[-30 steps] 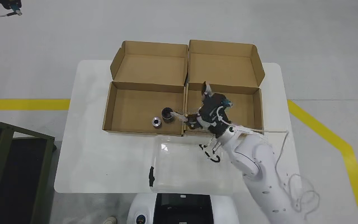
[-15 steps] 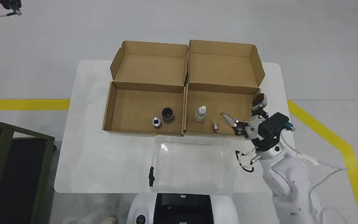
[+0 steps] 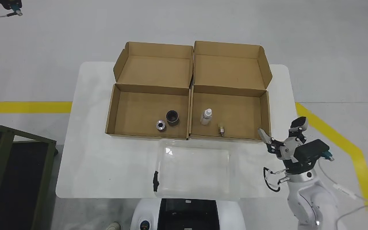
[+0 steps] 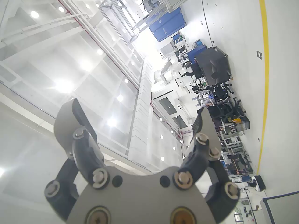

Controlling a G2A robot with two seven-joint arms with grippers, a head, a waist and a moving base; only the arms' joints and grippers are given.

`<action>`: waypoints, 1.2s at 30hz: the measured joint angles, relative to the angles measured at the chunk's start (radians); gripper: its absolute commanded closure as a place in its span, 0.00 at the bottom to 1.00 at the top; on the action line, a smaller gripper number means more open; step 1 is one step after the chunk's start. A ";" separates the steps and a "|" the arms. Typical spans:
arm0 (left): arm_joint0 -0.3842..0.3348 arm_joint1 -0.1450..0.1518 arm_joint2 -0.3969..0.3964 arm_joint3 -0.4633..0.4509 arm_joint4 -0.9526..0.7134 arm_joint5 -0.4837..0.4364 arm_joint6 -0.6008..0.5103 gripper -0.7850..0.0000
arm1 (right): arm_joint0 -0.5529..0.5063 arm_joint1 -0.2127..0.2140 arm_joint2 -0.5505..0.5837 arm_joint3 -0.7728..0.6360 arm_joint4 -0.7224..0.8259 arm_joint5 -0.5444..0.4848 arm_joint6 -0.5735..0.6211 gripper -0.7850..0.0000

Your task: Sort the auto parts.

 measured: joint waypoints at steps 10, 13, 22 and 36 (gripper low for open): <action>0.000 0.000 0.000 0.000 0.000 0.000 0.000 0.00 | -0.006 0.001 0.009 0.006 -0.011 -0.004 -0.017 0.00; 0.000 0.000 0.000 0.000 0.000 0.000 0.000 0.00 | -0.006 0.001 0.009 0.006 -0.011 -0.004 -0.017 0.00; 0.000 0.000 0.000 0.000 0.000 0.000 0.000 0.00 | -0.006 0.001 0.009 0.006 -0.011 -0.004 -0.017 0.00; 0.000 0.000 0.000 0.000 0.000 0.000 0.000 0.00 | -0.006 0.001 0.009 0.006 -0.011 -0.004 -0.017 0.00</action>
